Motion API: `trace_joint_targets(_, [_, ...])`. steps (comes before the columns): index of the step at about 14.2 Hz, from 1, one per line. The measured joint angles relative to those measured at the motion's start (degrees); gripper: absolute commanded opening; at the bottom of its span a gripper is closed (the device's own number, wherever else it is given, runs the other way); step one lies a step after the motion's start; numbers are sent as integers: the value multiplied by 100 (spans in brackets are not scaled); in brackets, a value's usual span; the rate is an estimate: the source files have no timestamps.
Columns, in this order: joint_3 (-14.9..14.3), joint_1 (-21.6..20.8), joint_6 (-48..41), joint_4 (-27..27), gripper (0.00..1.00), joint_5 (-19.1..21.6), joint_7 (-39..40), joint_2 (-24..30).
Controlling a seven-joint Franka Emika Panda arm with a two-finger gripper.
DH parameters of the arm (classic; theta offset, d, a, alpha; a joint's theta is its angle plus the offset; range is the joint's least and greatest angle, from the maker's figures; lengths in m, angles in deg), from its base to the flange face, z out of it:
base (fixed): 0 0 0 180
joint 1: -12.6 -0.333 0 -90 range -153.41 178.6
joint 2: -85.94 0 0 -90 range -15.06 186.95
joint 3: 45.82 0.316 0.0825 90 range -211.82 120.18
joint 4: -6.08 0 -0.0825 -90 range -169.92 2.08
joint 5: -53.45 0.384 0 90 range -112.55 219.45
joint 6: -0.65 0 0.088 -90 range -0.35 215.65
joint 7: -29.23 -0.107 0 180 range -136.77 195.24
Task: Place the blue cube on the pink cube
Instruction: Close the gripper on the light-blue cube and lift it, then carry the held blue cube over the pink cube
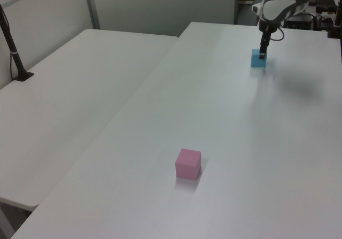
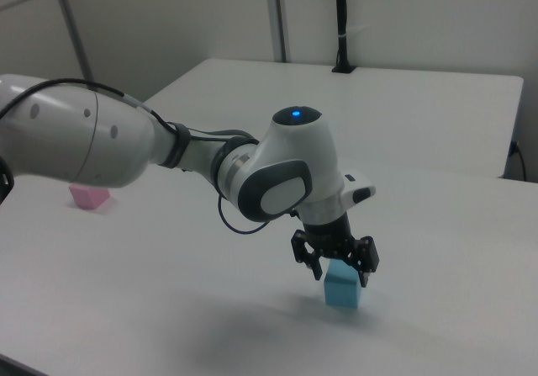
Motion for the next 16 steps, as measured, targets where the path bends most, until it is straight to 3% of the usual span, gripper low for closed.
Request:
trace_joint_targets(3, [0,10,0,39,42,1,0,-60])
trace_joint_targets(9, [3,2,0,118,42,7,0,-43])
trace_joint_targets(11, [58,-22,-207,219,42,32,-9,187])
trace_joint_targets(13, [123,-222,-1118,390,42,93,-112,694])
trace_joint_targets(16, [281,-664,-1891,583,42,122,-860,1257])
